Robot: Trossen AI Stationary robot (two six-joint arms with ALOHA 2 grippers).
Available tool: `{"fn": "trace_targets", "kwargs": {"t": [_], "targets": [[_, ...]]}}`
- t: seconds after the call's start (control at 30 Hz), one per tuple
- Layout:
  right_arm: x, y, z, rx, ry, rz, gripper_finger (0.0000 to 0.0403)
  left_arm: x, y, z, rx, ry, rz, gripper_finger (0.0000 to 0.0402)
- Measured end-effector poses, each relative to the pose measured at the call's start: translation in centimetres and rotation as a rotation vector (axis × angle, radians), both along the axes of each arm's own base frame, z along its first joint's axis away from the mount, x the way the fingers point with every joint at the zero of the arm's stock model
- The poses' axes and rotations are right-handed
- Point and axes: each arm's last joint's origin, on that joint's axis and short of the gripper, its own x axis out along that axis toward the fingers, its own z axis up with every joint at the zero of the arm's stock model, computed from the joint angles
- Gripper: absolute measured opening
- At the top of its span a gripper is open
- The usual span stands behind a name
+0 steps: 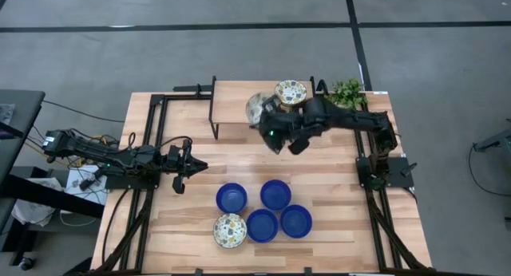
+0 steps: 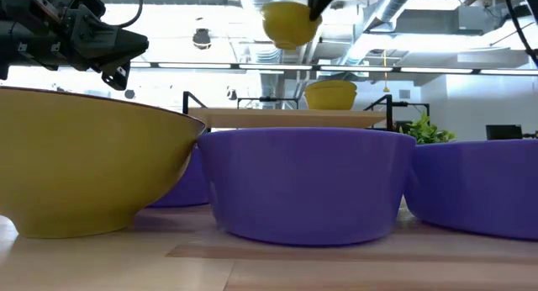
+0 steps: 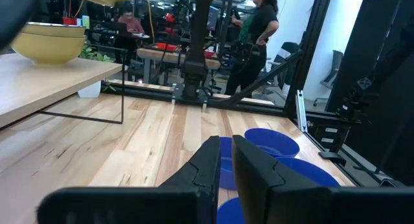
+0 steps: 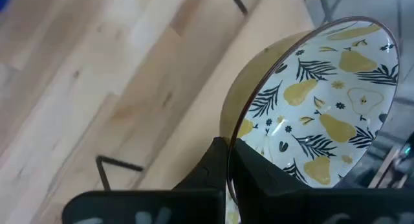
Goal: Pick & Place Mini bowls
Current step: Stack the bowl on top of the yellow bowl on the shelf
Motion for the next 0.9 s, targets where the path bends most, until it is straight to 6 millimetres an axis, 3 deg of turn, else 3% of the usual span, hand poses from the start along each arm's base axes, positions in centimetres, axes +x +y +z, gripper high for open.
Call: {"fn": "trace_targets", "kwargs": {"t": [0.37, 0.57, 0.73, 0.9], "targets": [[-1.8, -9.1, 0.3, 0.025, -0.009, -0.294, 0.0000, 0.0, 0.0, 0.0, 0.000, 0.000, 0.000, 0.0039], [-3.3, -13.4, 0.2, 0.146, -0.075, -0.483, 0.0000, 0.0, 0.0, 0.0, 0.000, 0.000, 0.000, 0.0039], [-4.3, -15.6, 0.1, 0.231, -0.122, -0.590, 0.0000, 0.0, 0.0, 0.0, 0.000, 0.000, 0.000, 0.0039], [-4.6, -16.1, 0.0, 0.273, -0.145, -0.633, 0.0000, 0.0, 0.0, 0.0, 0.000, 0.000, 0.000, 0.0039]]}}
